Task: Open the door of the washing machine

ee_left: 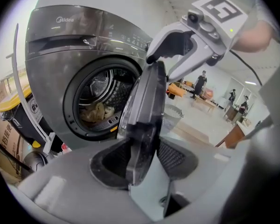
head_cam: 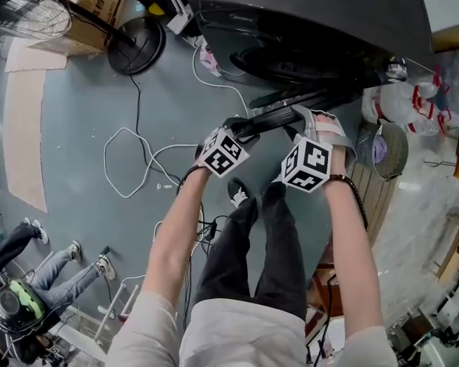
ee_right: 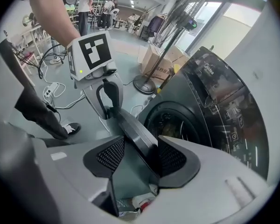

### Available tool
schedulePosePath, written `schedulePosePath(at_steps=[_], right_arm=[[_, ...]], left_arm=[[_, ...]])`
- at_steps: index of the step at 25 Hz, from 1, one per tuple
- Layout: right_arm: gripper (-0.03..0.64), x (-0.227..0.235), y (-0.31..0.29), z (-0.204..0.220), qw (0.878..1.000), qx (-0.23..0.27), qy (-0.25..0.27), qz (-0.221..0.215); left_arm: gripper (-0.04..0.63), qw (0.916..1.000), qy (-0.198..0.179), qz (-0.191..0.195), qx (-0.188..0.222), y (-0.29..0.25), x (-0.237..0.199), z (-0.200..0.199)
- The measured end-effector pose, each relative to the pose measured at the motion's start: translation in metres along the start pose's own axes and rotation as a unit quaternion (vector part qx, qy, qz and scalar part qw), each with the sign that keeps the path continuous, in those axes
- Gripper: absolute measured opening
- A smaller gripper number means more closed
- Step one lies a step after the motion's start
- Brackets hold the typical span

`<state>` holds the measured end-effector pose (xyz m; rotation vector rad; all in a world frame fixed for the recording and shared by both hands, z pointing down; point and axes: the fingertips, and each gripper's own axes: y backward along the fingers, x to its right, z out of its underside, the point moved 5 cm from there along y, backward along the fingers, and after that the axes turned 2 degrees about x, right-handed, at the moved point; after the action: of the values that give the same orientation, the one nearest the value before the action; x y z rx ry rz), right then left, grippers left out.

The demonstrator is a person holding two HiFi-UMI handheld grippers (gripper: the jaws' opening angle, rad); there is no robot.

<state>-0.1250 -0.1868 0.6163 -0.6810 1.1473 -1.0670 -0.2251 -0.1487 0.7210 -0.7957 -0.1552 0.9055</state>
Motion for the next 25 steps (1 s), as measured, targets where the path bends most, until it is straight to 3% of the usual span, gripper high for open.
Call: schedulePosePath(at_steps=[11, 25], right_arm=[[0.206, -0.027, 0.017, 0.018, 0.999, 0.004, 0.033, 0.0], [0.216, -0.062, 0.042, 0.047, 0.996, -0.017, 0.093, 0.008]], left_arm=[[0.227, 0.9997, 0.011, 0.006, 0.019, -0.004, 0.044, 0.011], [0.229, 0.9997, 0.013, 0.02, 0.011, -0.012, 0.109, 0.022]])
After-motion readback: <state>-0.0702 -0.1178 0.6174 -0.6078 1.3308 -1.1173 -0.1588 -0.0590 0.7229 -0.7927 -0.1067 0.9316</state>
